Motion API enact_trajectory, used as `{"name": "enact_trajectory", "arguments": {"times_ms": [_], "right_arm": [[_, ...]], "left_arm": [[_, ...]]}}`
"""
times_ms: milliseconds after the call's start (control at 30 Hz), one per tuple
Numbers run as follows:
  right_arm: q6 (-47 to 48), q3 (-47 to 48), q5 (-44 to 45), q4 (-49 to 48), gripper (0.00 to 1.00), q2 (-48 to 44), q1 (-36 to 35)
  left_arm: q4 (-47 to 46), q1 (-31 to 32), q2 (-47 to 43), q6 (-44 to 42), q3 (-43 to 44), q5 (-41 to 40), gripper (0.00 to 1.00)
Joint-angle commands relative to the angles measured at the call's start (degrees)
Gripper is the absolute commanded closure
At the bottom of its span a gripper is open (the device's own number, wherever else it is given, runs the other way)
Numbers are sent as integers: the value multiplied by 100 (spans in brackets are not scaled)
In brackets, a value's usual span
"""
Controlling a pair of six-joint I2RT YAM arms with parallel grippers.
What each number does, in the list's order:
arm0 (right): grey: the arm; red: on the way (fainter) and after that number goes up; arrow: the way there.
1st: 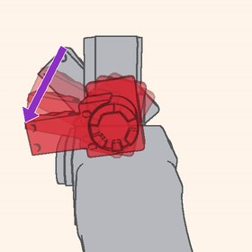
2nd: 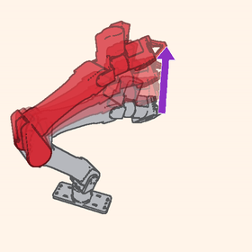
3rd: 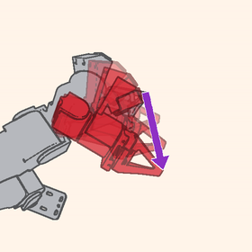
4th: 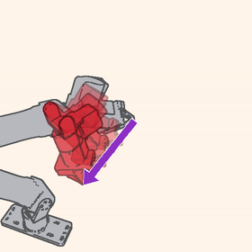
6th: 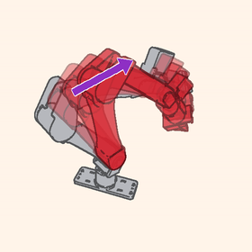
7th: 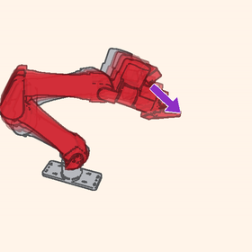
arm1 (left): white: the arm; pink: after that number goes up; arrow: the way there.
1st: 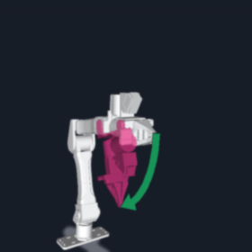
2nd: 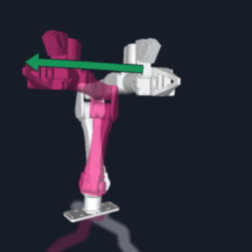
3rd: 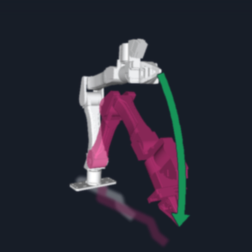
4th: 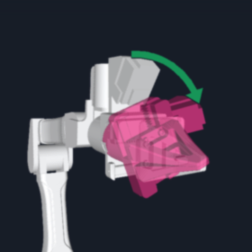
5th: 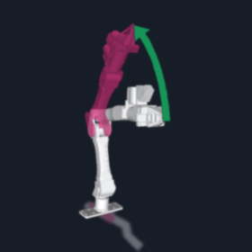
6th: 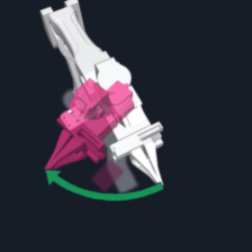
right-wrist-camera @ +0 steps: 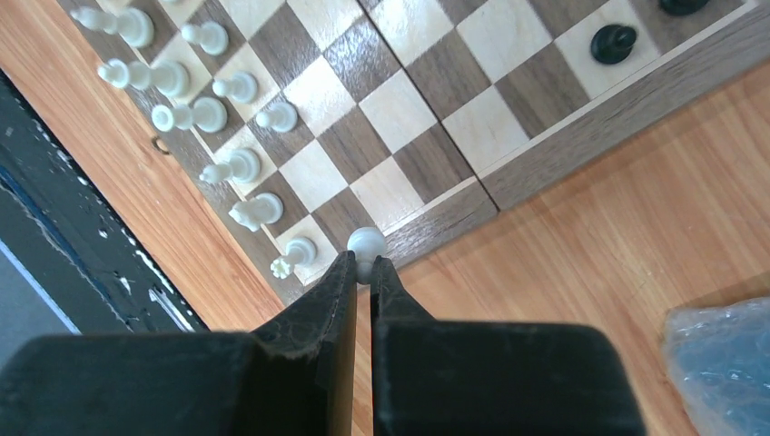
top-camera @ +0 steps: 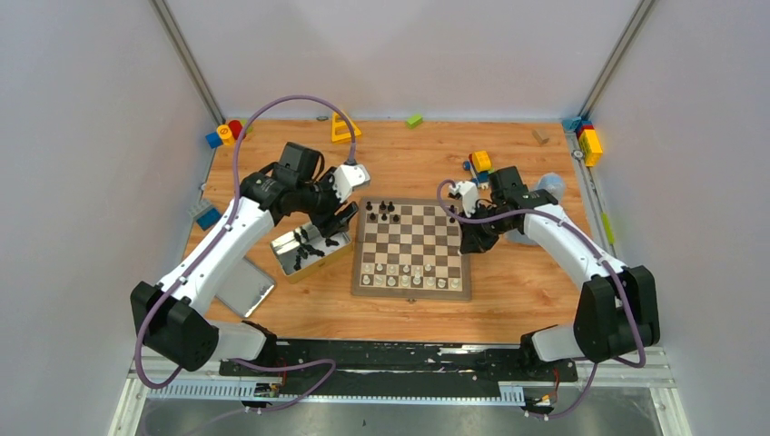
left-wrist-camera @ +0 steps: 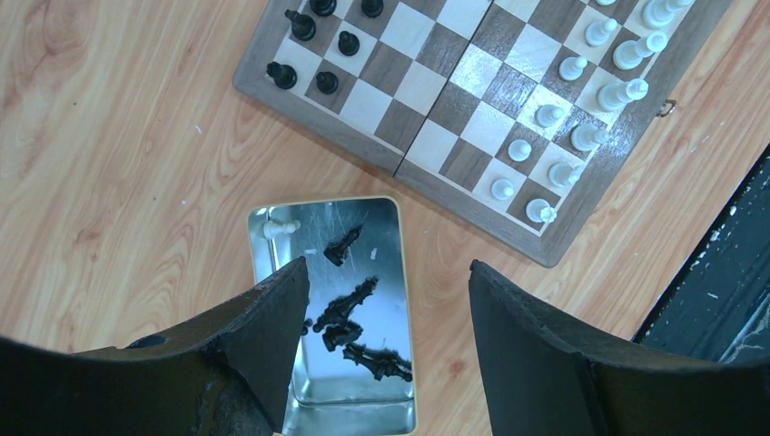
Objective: Set up the chess pieces on the board
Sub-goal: Place the chess piece on the chessboard.
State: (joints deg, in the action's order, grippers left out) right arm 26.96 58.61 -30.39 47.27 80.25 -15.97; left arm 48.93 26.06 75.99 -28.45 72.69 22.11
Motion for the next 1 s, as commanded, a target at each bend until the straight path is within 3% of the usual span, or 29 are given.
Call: {"name": "enact_trajectory", "arguments": {"times_ms": [0, 967], "right_arm": [[129, -160, 556, -108, 100, -99, -252], [-54, -447, 1123, -428, 99, 539, -1119]], "left_arm": [[-74, -5, -142, 119, -10, -13, 27], [-110, -5, -124, 103, -22, -249, 27]]}}
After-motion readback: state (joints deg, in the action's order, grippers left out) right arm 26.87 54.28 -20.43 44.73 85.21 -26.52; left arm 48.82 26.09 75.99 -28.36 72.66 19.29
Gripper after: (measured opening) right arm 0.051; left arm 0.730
